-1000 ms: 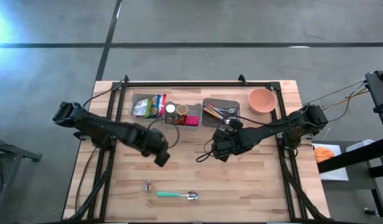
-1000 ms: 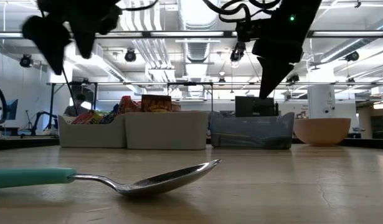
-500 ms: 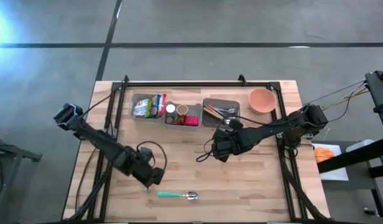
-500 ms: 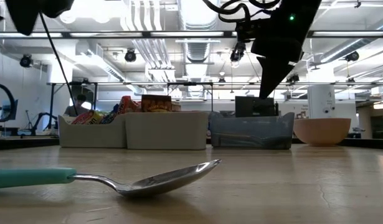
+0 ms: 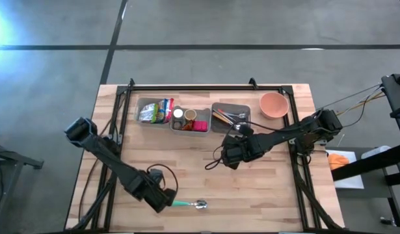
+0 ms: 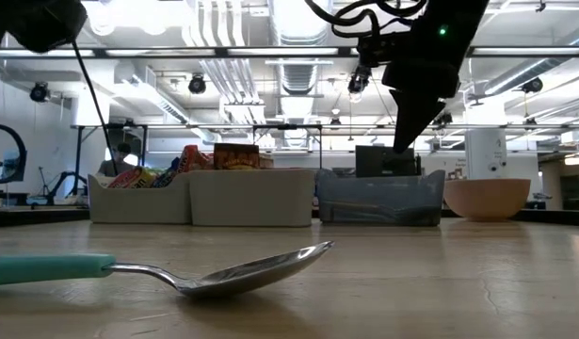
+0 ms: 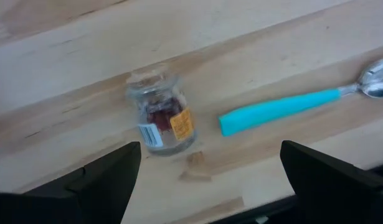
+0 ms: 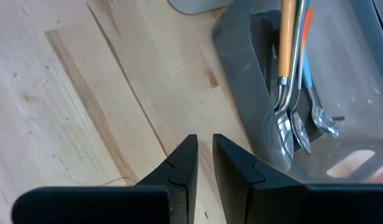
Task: Pick & Place Food Item
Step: Put the brown seasoning bottle into the right gray bin
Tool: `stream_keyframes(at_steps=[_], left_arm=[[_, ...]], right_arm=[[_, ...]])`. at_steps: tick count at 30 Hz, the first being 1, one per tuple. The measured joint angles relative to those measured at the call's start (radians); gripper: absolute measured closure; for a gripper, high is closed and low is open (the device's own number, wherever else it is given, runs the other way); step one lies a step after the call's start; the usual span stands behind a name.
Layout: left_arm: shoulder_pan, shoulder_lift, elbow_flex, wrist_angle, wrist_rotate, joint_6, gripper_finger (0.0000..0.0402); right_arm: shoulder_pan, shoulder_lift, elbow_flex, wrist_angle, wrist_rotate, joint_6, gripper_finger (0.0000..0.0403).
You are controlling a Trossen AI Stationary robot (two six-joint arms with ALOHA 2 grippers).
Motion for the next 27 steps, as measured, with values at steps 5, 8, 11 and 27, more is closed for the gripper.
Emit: stream_keyframes(at_steps=[5, 8, 11, 27], left_arm=[[0.000, 0.036, 0.000, 0.011, 0.010, -0.018, 0.0011], [-0.001, 0.059, -0.001, 0.011, 0.028, -0.036, 0.0011], [-0.002, 0.084, -0.001, 0.013, 0.030, -0.052, 0.0011], [-0.013, 0.115, -0.065, 0.045, 0.046, -0.056, 0.0011]], right_arm=[[0.000, 0.000, -0.011, 0.036, 0.002, -0.045, 0.0356], [0.000, 0.000, -0.017, 0.046, 0.003, -0.073, 0.0356], [0.000, 0.000, -0.025, 0.065, 0.003, -0.092, 0.0356], [0.000, 0.000, -0.030, 0.083, 0.004, -0.101, 0.0356]])
